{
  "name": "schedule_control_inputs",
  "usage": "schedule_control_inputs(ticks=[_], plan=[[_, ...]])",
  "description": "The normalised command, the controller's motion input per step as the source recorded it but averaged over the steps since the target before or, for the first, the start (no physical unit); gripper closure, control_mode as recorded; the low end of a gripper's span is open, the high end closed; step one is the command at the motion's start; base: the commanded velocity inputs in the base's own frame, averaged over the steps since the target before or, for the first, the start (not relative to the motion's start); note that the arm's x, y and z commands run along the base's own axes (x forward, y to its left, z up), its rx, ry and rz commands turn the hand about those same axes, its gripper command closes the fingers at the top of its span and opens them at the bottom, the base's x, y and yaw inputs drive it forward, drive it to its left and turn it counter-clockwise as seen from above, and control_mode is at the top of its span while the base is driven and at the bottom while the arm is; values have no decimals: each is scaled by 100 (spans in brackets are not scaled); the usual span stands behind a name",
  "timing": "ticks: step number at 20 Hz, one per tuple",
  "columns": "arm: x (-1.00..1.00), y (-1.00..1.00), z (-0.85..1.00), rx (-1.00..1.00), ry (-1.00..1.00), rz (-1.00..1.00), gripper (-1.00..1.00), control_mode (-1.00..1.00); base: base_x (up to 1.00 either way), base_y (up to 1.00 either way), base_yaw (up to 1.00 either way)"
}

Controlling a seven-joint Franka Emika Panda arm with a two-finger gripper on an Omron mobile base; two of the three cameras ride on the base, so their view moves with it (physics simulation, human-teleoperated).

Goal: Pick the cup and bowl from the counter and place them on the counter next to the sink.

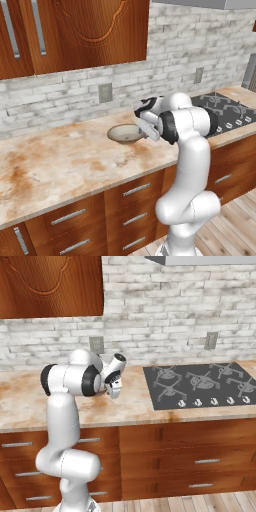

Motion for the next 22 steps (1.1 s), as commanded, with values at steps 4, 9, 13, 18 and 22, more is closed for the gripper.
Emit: schedule_control_inputs(ticks=[4, 9, 13, 18, 22], plan=[[-42, -28, 18, 10, 0, 13, 100, -100, 0, 0, 0], [-39, -8, 27, 10, -2, 9, 100, -100, 0, 0, 0], [-43, -20, 44, 4, -1, 7, 100, -100, 0, 0, 0], [-59, -21, 49, 0, -3, 8, 100, -100, 0, 0, 0], [-71, -13, 36, 0, 0, 12, 100, -100, 0, 0, 0]])
